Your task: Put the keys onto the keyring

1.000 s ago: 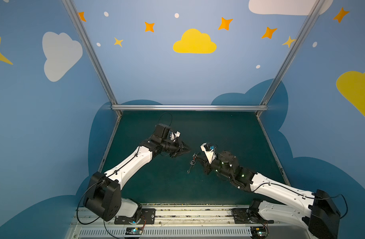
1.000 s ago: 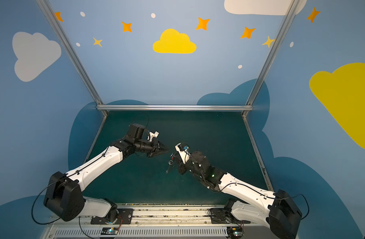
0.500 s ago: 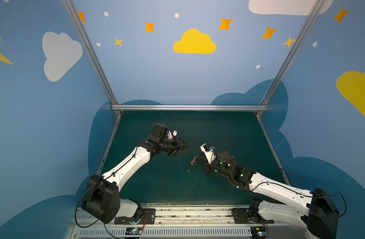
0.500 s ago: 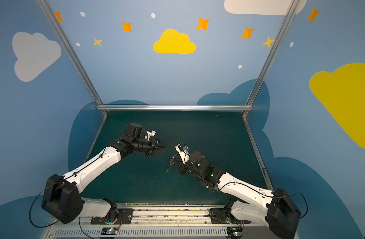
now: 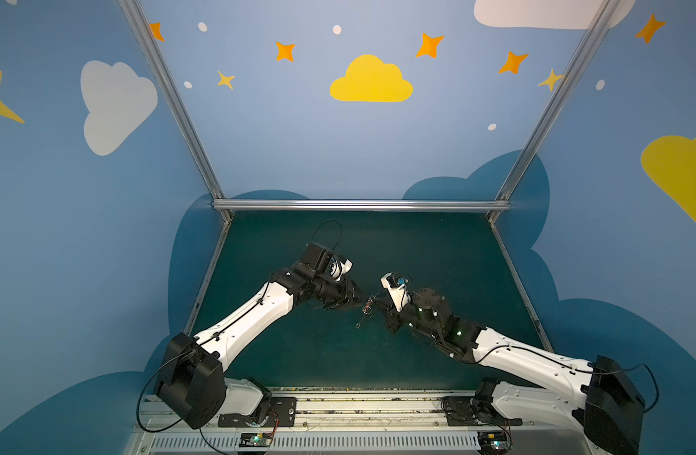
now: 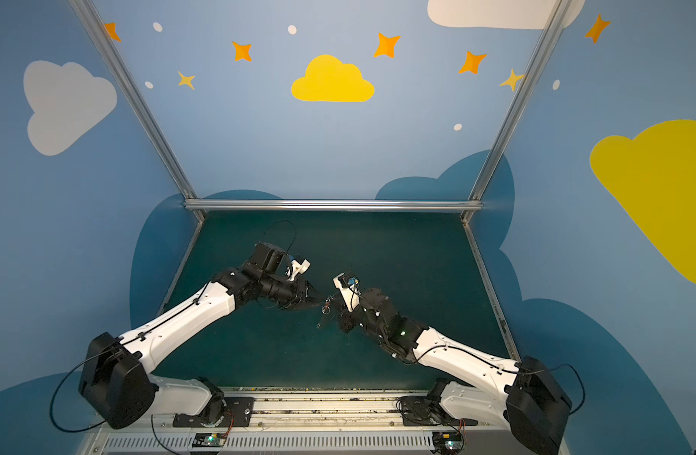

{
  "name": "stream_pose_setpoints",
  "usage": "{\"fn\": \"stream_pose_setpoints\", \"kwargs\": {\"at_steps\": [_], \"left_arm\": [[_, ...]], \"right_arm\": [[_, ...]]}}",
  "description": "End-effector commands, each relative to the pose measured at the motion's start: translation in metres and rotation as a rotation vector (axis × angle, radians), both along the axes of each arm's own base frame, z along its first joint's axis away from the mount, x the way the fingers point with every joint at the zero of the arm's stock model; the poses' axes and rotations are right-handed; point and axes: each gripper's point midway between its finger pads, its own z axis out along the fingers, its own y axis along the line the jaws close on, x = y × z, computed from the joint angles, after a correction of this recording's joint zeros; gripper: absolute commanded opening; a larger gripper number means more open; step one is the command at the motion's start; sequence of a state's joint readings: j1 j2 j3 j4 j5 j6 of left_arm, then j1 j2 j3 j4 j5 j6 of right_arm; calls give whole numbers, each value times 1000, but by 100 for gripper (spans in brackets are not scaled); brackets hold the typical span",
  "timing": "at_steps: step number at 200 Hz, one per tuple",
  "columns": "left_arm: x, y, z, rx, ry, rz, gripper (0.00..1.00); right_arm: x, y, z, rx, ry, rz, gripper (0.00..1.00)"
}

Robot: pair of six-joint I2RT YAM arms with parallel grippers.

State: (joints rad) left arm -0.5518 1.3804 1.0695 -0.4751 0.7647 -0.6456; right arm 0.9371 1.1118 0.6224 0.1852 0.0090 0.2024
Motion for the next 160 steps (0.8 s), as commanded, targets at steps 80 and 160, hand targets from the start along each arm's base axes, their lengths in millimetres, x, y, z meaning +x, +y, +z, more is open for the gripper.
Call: {"fn": "stream_pose_setpoints", "kwargs": {"at_steps": [80,160], "left_arm": [[8,-16,4,-2,-76,-82,25],[5,-20,6,-13,-79,-99,4]], "right_arm": [[-7,8,41,114,-50,61,0],[-7,5,46,123,-58,50,0]]}}
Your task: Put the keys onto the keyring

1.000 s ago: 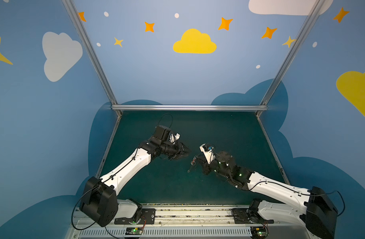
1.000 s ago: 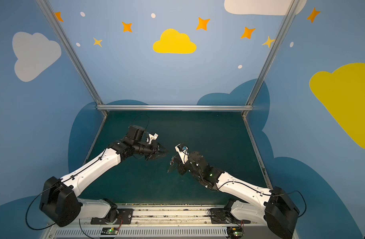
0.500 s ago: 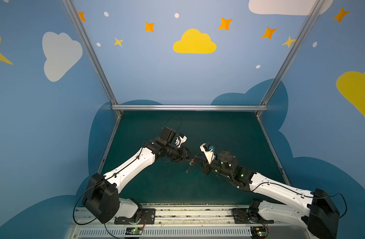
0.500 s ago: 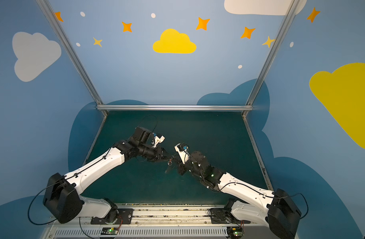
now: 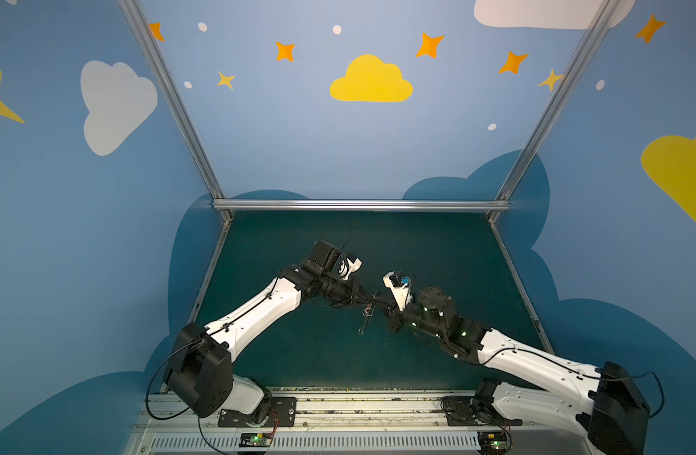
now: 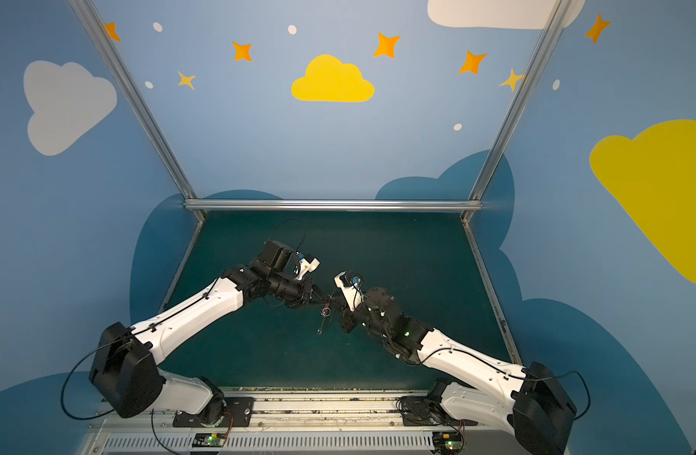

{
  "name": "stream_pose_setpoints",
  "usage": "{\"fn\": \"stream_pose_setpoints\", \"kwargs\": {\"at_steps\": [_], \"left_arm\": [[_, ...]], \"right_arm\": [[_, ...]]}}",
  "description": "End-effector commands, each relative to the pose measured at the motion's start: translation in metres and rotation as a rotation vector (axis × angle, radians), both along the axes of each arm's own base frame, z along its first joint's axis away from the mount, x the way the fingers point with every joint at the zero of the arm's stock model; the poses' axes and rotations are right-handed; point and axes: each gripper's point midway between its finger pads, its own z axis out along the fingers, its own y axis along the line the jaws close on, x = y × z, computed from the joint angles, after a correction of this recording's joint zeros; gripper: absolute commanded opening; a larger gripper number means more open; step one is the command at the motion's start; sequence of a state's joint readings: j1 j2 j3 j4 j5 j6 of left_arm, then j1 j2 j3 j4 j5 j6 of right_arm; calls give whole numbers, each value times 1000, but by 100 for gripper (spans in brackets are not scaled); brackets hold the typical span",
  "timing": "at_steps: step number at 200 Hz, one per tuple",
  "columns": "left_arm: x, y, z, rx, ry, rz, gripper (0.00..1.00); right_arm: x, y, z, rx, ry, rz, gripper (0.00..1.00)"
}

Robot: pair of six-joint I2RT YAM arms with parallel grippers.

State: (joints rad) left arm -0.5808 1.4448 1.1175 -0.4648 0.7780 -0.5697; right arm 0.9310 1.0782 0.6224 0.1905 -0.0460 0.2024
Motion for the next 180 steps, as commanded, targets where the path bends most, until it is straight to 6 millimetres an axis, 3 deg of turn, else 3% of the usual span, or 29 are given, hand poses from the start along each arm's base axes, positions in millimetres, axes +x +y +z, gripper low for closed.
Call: {"fn": "stream_pose_setpoints", "kwargs": {"at_steps": [1,73,143,156,171,180], "left_arm": [[2,-3,7,-12,-28,-17,4],[-6,5,23,-27,-108,-26,4],[-7,9,27,-26,-128,-17,4],[-6,10,26,-13,-131,-15,12],[-4,13,23,12,-136,0,32],[-3,14,22,19,-141,5,34]], "right_arm": [[1,3,33,81,-50,3,0],[16,-11,19,57,20,-98,0],[14,-14,27,90,15,-82,0],[12,-12,30,95,17,-67,0],[10,-11,32,88,22,-50,0],[8,-11,28,73,32,-44,0]]}}
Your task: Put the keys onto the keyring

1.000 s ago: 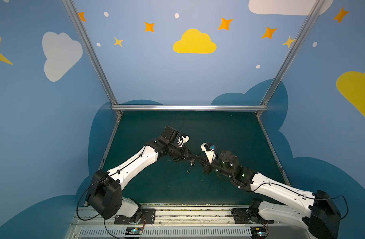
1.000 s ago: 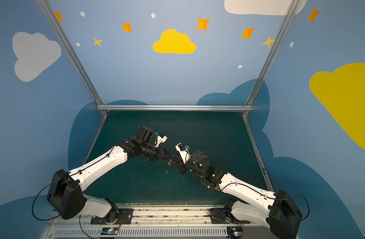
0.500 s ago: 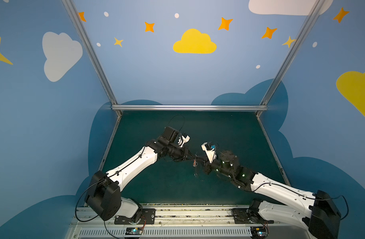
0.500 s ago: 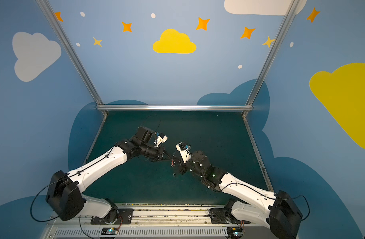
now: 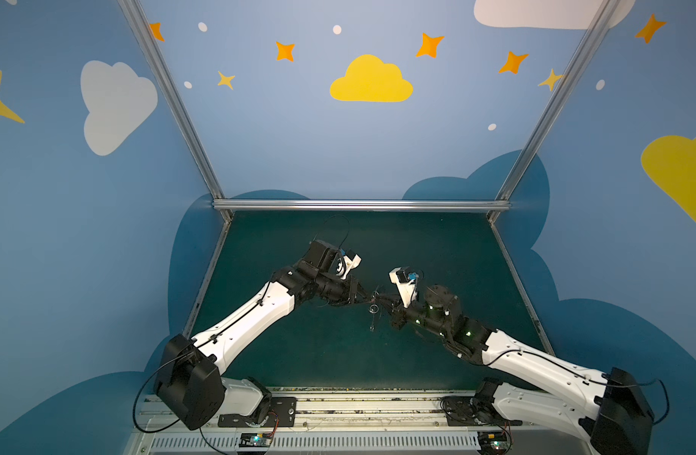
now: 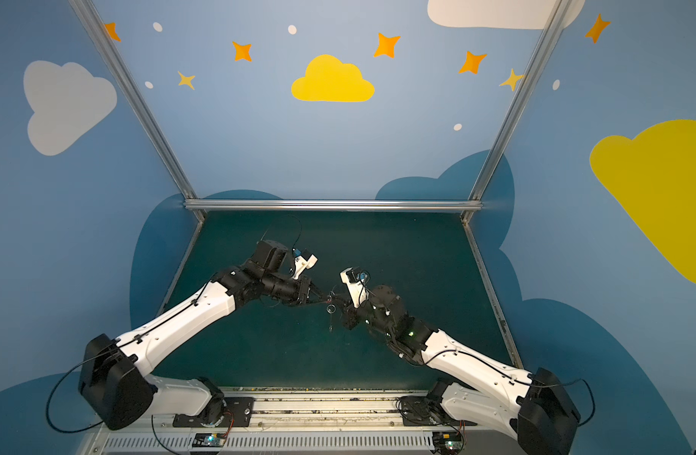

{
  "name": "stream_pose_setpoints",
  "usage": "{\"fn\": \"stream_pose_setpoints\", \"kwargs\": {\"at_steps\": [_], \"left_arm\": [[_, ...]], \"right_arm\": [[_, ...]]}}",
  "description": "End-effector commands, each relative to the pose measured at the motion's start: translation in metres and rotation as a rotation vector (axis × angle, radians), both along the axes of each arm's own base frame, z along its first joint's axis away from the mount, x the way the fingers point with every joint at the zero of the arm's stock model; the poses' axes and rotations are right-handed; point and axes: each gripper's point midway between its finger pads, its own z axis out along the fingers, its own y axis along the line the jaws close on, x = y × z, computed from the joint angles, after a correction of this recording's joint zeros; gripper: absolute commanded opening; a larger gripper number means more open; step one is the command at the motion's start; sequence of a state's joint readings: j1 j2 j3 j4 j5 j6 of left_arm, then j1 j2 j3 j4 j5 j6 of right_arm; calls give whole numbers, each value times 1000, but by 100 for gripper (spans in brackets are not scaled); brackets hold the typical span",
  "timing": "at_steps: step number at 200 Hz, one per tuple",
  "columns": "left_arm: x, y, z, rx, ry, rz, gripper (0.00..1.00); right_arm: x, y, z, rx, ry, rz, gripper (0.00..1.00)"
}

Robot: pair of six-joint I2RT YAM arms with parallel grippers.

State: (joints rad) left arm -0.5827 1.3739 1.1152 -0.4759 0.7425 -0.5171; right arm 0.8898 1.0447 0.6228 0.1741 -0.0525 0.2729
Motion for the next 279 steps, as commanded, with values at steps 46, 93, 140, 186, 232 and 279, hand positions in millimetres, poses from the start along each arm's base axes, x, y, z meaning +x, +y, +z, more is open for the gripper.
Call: {"fn": "stream_pose_setpoints", "kwargs": {"at_steps": [46,93,140,186,232,279], "left_arm": [[9,14,6,15,-96,71,40],[14,12,22,-96,-183,98,45],[13,7,47,-162,-299,62,49],[7,-5,52,-93,-359,0,49],[2,-12,44,11,-385,-38,46],[5,-8,30,118,-393,-26,41]], "right_arm": [[-7,1,43,-21,5,91,0],[-10,-7,62,-52,37,150,0],[-11,-4,65,-49,75,182,0],[-9,-3,63,-39,92,173,0],[-6,-2,63,-33,88,161,0],[-5,-2,64,-25,85,159,0]]}}
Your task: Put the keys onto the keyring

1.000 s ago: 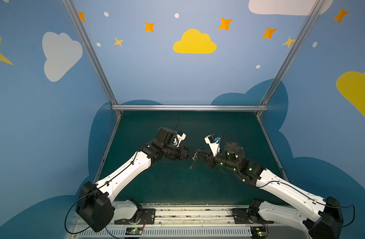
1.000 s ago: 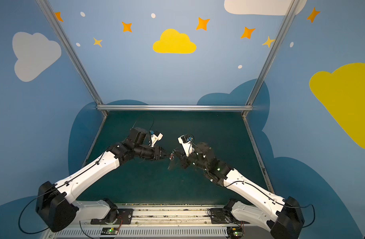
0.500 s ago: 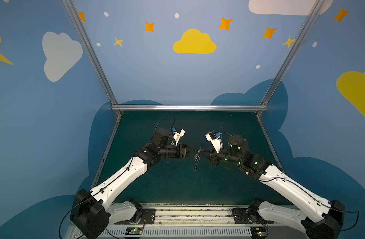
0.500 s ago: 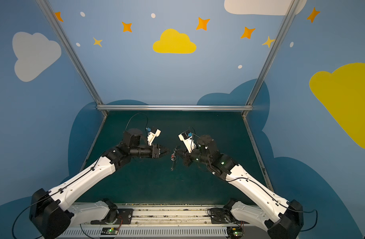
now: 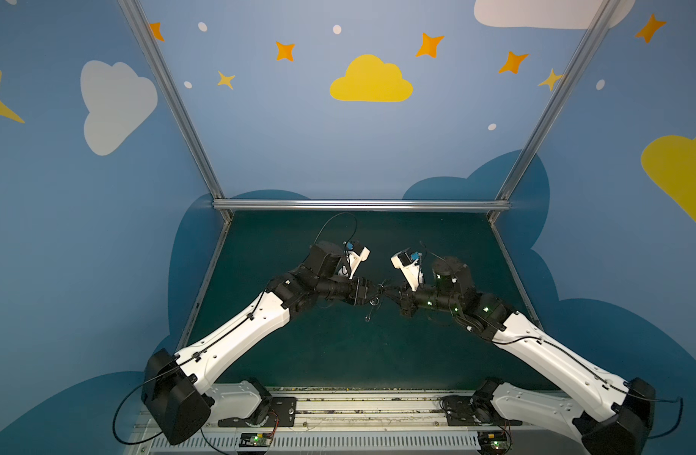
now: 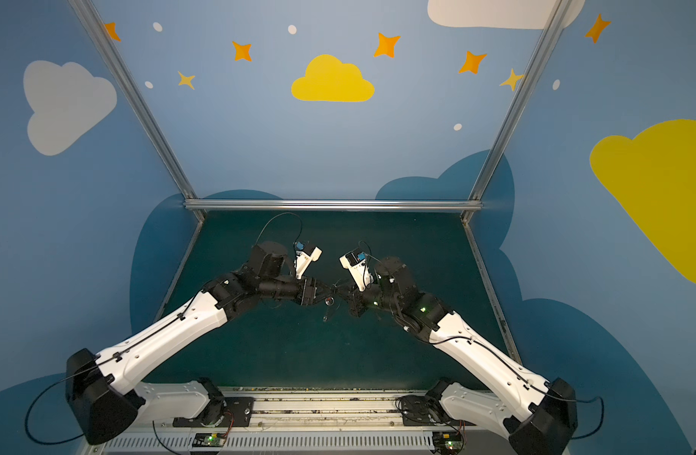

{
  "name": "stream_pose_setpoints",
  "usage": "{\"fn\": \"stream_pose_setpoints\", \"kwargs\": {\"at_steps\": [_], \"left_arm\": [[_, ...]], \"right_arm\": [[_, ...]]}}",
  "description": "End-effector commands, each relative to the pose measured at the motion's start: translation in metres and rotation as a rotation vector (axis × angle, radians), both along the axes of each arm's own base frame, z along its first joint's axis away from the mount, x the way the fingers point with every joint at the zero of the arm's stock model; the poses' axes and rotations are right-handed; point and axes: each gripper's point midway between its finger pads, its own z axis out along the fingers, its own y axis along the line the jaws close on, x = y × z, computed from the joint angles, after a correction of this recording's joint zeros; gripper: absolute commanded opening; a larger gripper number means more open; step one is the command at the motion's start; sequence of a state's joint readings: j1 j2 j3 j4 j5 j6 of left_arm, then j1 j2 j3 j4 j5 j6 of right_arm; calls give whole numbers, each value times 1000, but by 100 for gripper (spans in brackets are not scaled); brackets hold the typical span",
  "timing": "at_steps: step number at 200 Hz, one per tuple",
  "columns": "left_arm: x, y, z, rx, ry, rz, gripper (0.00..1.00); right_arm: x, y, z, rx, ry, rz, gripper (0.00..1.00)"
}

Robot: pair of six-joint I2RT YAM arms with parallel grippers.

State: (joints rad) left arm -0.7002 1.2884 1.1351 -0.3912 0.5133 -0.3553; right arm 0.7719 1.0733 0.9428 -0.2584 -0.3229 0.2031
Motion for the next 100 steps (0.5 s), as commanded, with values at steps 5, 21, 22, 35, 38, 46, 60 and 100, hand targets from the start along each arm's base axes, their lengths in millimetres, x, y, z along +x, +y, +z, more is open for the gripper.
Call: {"fn": "stream_pose_setpoints", "kwargs": {"at_steps": [5,21,22,35,38,46,60,100], "left_arm": [[4,6,-8,78,-21,22,39],[4,5,-9,77,-14,19,35],[4,5,-9,76,-15,19,35],[4,3,-9,70,-13,10,31],[3,3,-8,69,-13,8,31],[3,2,-8,66,-13,5,30],[3,0,-7,59,-12,-2,27],[4,1,-1,58,-32,-5,19]], "right_arm": [[3,3,14,40,-28,0,0],[4,2,15,45,-32,-3,0],[4,2,15,45,-32,-3,0],[4,2,16,50,-34,-4,0],[4,2,15,49,-32,-4,0],[4,2,15,51,-32,-4,0],[4,2,15,54,-33,-2,0],[2,2,14,58,-28,4,0]]}}
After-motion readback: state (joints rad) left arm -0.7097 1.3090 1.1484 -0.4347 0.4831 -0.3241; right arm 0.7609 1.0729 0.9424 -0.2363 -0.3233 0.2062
